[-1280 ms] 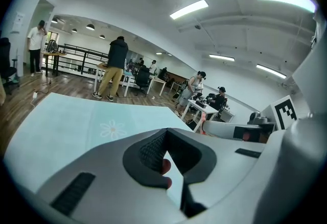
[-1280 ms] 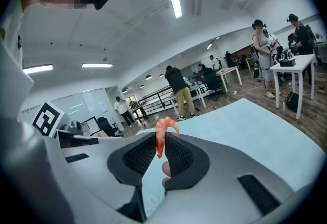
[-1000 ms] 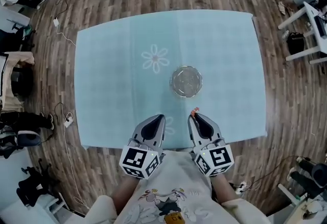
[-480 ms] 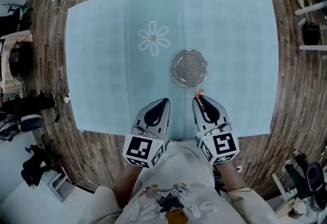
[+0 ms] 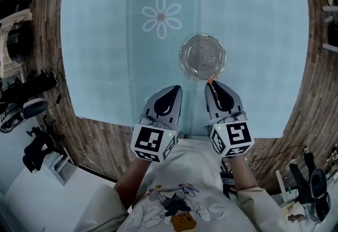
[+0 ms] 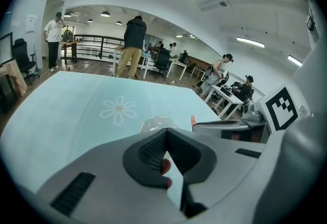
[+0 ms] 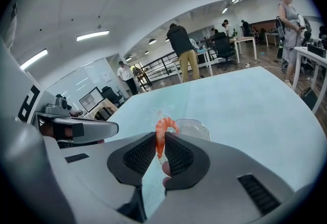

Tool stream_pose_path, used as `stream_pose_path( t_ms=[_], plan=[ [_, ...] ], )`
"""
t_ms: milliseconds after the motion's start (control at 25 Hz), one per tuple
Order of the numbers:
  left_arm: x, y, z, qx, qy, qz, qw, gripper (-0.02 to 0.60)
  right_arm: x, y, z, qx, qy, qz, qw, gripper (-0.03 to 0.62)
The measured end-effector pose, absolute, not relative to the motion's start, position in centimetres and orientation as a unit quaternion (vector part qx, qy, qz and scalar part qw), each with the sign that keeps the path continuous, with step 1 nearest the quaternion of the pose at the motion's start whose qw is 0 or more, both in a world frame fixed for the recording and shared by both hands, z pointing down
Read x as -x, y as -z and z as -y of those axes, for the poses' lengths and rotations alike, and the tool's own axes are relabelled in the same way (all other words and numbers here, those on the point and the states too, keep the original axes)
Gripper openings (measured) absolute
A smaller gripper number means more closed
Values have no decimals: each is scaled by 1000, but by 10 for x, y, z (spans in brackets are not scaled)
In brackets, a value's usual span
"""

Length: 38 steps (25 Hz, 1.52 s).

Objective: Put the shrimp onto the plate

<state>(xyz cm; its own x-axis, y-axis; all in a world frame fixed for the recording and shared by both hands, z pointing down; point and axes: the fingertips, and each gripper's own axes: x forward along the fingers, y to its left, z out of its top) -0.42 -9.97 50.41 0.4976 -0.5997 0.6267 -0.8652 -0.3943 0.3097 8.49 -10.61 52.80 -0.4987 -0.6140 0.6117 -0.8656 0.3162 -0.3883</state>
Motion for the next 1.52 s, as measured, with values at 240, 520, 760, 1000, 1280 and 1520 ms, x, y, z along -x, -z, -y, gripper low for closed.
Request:
stream_pose_path(
  t_ms=[240,520,760,1000,1280,1520],
  plan=[
    [2,-526,106,-792,-216,460,339,8,-83,-553,119,-465,-373,778,198,71],
    [-9,-551,101,-787,-228,455,350,8,-88,-583,116,-457,-385,769,225,71],
    [0,-574,108,-783,-239,452,355,8,-81,-612,129,-460,-406,750,247,71],
    [6,-579,105,-781,-238,455,356,8,-80,-622,131,-471,-414,738,249,72],
    [16,-573,107,-786,-239,454,345,8,-77,-616,130,-478,-411,736,247,94],
    [21,-563,105,-793,-237,449,336,8,-66,-604,123,-468,-405,747,241,71]
  ],
)
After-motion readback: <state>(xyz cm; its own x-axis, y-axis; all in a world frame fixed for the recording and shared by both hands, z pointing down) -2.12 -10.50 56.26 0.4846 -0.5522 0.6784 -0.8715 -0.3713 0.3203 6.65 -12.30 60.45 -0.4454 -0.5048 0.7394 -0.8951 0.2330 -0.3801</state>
